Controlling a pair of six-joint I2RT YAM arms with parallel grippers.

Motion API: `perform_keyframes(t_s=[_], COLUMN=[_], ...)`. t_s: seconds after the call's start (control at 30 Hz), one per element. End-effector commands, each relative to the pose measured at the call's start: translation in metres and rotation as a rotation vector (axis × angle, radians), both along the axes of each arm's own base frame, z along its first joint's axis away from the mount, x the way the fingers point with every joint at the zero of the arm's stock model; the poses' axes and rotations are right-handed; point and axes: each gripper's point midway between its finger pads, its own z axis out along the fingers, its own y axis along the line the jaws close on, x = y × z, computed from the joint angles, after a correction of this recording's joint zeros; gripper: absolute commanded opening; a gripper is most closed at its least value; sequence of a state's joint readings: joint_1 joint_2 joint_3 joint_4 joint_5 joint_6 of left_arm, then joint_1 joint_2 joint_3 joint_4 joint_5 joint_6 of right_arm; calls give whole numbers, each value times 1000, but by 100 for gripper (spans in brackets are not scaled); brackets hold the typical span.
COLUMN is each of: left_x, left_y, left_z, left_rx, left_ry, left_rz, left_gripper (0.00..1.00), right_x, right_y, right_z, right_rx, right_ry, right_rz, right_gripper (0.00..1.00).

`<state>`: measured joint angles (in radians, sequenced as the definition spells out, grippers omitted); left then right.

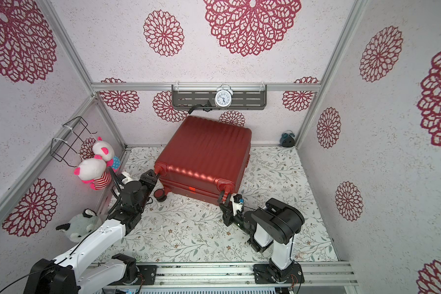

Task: Open the suitcase zippers
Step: Unzip the zipper on the suitcase.

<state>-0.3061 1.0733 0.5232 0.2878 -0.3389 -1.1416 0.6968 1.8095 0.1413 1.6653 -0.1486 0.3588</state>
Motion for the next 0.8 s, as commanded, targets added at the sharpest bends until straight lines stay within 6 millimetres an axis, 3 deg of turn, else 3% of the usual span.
perform_keyframes(t_s=[0.0, 0.23, 0.53, 0.63, 0.77], left_x=[-31, -38, -68, -79, -85], left_y=[-92, -95, -114, -128, -144], left_z=[-36, -44, -53, -56, -56], left_rx=[2, -16, -9, 6, 9], left_ry=[152, 171, 192, 202, 200], left_rz=[-435, -462, -538, -577, -615], left_gripper=[31, 30, 30, 30, 30], right_x=[-52, -27, 31, 39, 33], right_y=[46, 57, 33, 32, 37], right_z=[11, 13, 21, 25, 33], right_rx=[-65, -77, -11, 24, 83], right_ry=[-160, -15, 136, 163, 160], right_rz=[326, 353, 353, 385, 435], right_gripper=[0, 0, 0, 0, 0])
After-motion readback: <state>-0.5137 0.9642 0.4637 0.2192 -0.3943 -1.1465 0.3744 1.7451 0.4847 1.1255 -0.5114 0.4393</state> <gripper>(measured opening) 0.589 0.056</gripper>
